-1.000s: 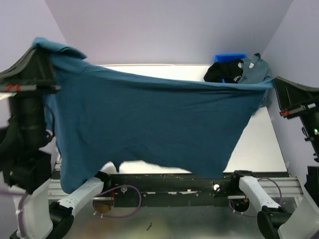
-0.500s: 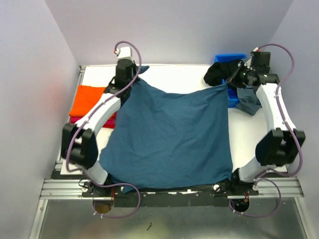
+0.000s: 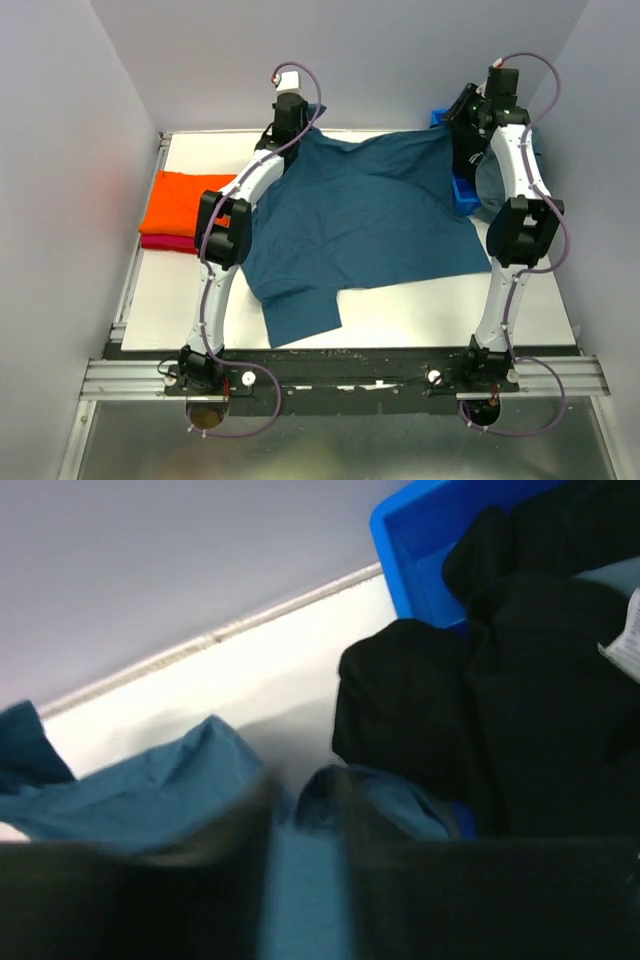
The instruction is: Fold and stack the t-shirts
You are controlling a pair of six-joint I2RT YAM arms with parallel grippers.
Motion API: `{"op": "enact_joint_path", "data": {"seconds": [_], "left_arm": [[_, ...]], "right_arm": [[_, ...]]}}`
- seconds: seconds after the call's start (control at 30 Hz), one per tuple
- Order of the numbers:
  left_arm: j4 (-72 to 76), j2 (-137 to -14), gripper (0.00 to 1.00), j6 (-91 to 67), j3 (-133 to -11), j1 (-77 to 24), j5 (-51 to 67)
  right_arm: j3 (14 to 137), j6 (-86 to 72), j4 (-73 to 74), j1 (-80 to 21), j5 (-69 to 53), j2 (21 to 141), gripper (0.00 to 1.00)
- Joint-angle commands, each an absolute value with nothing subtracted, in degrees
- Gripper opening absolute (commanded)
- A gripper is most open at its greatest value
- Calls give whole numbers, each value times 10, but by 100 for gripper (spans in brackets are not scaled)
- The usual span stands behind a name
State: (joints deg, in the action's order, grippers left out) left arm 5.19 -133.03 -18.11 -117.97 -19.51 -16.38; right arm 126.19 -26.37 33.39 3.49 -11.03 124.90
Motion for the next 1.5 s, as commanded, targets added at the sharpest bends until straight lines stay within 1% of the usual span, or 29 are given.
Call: {"op": "enact_joint_path", "data": {"seconds": [0.0, 0.03, 0.07, 0.2, 0.3, 0.37, 0.43, 0.53, 0.57, 0.6, 0.73, 0.9, 0.97, 1.13, 1.33, 1.47], "left_arm": [[39, -1395, 81, -163, -1269, -193, -171], [23, -1401, 95, -163, -1289, -193, -166], [13, -1400, 99, -157, -1296, -193, -158], [6, -1351, 99, -153, -1259, -193, -147], [-29, -1299, 99, -160, -1224, -193, -159], [-39, -1251, 99, -167, -1176, -193, -157], [-47, -1192, 99, -193, -1112, -194, -153], [-47, -1110, 98, -254, -993, -194, -136], [-41, -1081, 97, -279, -953, -196, -132], [-37, -1058, 98, -297, -910, -197, -130], [-43, -987, 97, -335, -796, -206, -121], [-54, -935, 97, -353, -683, -230, -125], [-59, -919, 97, -363, -647, -236, -121], [-76, -875, 97, -366, -569, -245, -109], [-112, -859, 98, -368, -502, -245, -113], [-129, -884, 99, -378, -485, -243, -105]], "right_arm": [[1313, -252, 323, 39, -114, 1295, 77], [1308, -245, 320, 39, -113, 1290, 84], [1296, -240, 311, 39, -110, 1279, 85], [1180, -225, 270, 38, -108, 1204, 85], [1067, -228, 243, 35, -99, 1127, 83], [986, -232, 223, 32, -77, 1071, 78], [924, -235, 215, 31, -60, 1029, 66], [864, -230, 219, 28, -47, 991, 49], [853, -225, 220, 28, -43, 989, 44], [846, -222, 224, 28, -41, 990, 42], [859, -208, 254, 25, -26, 1021, 27], [920, -195, 309, 18, 18, 1080, 21], [938, -192, 322, 18, 24, 1099, 16], [952, -192, 336, 15, 29, 1132, 7], [987, -199, 373, 15, 97, 1166, 1], [1005, -200, 383, 15, 141, 1182, 1]]}}
